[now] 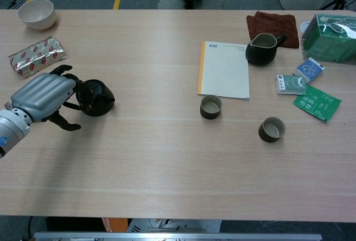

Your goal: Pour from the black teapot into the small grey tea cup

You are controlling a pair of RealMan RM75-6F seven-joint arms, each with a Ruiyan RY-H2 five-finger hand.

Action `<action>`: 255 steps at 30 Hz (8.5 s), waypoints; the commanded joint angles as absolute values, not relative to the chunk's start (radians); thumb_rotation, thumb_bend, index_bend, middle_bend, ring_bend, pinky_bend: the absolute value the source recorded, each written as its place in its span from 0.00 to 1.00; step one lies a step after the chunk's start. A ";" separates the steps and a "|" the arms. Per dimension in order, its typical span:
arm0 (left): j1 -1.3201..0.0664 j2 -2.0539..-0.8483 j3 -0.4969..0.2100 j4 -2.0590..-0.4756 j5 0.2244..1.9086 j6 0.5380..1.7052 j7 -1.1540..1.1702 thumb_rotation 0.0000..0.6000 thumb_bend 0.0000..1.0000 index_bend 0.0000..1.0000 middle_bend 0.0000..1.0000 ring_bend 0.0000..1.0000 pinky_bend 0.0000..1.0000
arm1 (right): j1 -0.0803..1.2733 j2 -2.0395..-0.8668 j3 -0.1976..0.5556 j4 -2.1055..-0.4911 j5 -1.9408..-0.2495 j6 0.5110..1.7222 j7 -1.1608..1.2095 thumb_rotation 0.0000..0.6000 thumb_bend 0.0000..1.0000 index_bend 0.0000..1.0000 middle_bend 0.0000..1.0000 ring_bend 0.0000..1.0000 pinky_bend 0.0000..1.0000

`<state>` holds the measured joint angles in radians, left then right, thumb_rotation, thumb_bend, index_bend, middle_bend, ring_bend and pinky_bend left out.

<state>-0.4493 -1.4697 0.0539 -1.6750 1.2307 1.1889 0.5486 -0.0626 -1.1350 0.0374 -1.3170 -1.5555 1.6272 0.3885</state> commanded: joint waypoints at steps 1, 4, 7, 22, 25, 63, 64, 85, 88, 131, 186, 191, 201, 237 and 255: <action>-0.447 -1.466 0.051 -1.669 1.232 1.186 0.544 1.00 0.09 0.40 0.38 0.23 0.00 | -0.062 -1.133 0.038 -1.322 -1.556 1.627 0.384 1.00 0.15 0.27 0.25 0.14 0.27; -0.443 -1.460 0.046 -1.664 1.231 1.184 0.535 1.00 0.09 0.40 0.38 0.23 0.00 | -0.062 -1.131 0.038 -1.328 -1.557 1.628 0.378 1.00 0.15 0.27 0.25 0.14 0.27; -0.440 -1.455 0.046 -1.660 1.233 1.180 0.529 1.00 0.09 0.40 0.38 0.23 0.00 | -0.062 -1.129 0.038 -1.333 -1.558 1.628 0.373 1.00 0.15 0.27 0.25 0.14 0.27; -0.417 -1.457 0.055 -1.650 1.246 1.166 0.514 1.00 0.09 0.40 0.38 0.23 0.00 | -0.063 -1.125 0.037 -1.344 -1.560 1.630 0.365 1.00 0.15 0.27 0.25 0.14 0.27; -0.414 -1.457 0.056 -1.651 1.245 1.163 0.516 1.00 0.09 0.41 0.38 0.23 0.00 | -0.063 -1.124 0.037 -1.345 -1.561 1.632 0.364 1.00 0.15 0.27 0.25 0.14 0.27; -0.387 -1.469 0.066 -1.653 1.247 1.135 0.532 1.00 0.09 0.43 0.48 0.33 0.00 | -0.071 -1.124 0.040 -1.338 -1.553 1.636 0.374 1.00 0.15 0.27 0.25 0.14 0.27; -0.386 -1.470 0.066 -1.652 1.248 1.134 0.531 1.00 0.09 0.43 0.48 0.33 0.00 | -0.071 -1.124 0.040 -1.339 -1.553 1.636 0.374 1.00 0.15 0.27 0.25 0.14 0.27; -0.385 -1.507 0.061 -1.619 1.265 1.119 0.510 1.00 0.09 0.52 0.60 0.43 0.00 | -0.078 -1.124 0.043 -1.332 -1.544 1.639 0.386 1.00 0.15 0.27 0.25 0.14 0.27; -0.388 -1.509 0.057 -1.618 1.265 1.116 0.512 1.00 0.09 0.54 0.64 0.47 0.00 | -0.077 -1.125 0.045 -1.329 -1.542 1.637 0.395 1.00 0.15 0.27 0.25 0.14 0.27; -0.398 -1.434 -0.037 -1.671 1.263 1.152 0.329 0.60 0.06 0.85 0.91 0.72 0.00 | -0.058 -1.124 0.057 -1.332 -1.545 1.620 0.390 1.00 0.15 0.27 0.25 0.14 0.27; -0.327 -1.437 -0.124 -1.722 1.225 1.381 0.441 0.38 0.12 0.99 1.00 0.84 0.01 | 0.045 -1.080 0.021 -1.447 -1.658 1.587 0.204 1.00 0.11 0.27 0.25 0.14 0.27; -0.322 -1.445 -0.128 -1.708 1.228 1.388 0.422 0.49 0.21 0.99 1.00 0.84 0.01 | 0.047 -1.080 0.019 -1.449 -1.657 1.584 0.199 1.00 0.11 0.27 0.25 0.14 0.27; -0.314 -1.446 -0.123 -1.688 1.272 1.404 0.384 0.71 0.27 0.99 1.00 0.84 0.01 | 0.053 -1.077 0.013 -1.460 -1.663 1.578 0.177 1.00 0.11 0.27 0.25 0.14 0.27; -0.281 -1.358 -0.075 -1.758 1.454 1.454 0.373 0.98 0.27 0.96 1.00 0.82 0.01 | 0.413 -1.139 0.060 -1.752 -1.655 1.046 -0.313 1.00 0.16 0.27 0.25 0.14 0.27; -0.255 -1.316 -0.051 -1.777 1.495 1.459 0.365 1.00 0.27 0.96 1.00 0.82 0.01 | 0.534 -1.365 0.090 -1.714 -1.384 0.888 -0.697 1.00 0.16 0.27 0.25 0.14 0.27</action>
